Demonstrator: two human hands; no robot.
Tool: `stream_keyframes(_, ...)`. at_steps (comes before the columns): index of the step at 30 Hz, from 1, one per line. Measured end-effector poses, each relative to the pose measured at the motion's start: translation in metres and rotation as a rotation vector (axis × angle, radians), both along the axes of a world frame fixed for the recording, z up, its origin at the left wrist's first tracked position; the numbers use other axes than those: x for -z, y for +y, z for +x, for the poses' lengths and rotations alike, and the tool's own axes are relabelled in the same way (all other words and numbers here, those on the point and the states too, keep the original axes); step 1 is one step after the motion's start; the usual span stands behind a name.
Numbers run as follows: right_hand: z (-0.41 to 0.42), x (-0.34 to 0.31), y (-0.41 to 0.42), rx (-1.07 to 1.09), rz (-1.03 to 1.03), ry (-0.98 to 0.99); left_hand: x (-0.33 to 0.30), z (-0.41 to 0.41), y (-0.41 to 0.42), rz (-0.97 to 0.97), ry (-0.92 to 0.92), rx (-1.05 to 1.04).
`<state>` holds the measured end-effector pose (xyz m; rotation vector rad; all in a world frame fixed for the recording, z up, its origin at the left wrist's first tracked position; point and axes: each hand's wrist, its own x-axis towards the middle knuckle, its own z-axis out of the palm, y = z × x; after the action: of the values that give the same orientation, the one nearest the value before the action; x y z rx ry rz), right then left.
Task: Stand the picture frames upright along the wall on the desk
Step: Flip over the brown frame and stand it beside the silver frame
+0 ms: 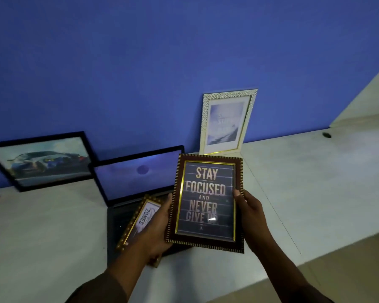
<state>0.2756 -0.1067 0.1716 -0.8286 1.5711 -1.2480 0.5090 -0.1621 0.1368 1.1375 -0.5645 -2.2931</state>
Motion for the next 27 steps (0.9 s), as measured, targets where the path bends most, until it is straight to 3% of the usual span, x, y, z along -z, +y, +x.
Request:
stream_keyframes(7, -0.063, 0.012, -0.025, -0.092, 0.054, 0.015, 0.003, -0.053, -0.05, 0.023, 0.08, 0.13)
stream_keyframes(11, -0.1, 0.036, -0.047, -0.191, 0.109, 0.017, 0.018, -0.082, -0.073, 0.041, -0.007, 0.13)
stream_keyframes(19, -0.17, 0.073, -0.118, -0.296, 0.168, -0.038, 0.041, -0.174, -0.113, 0.034, -0.285, -0.093)
stream_keyframes(27, -0.231, 0.083, -0.162, -0.285, 0.186, -0.14, 0.053, -0.256, -0.145, 0.026, -0.377, -0.223)
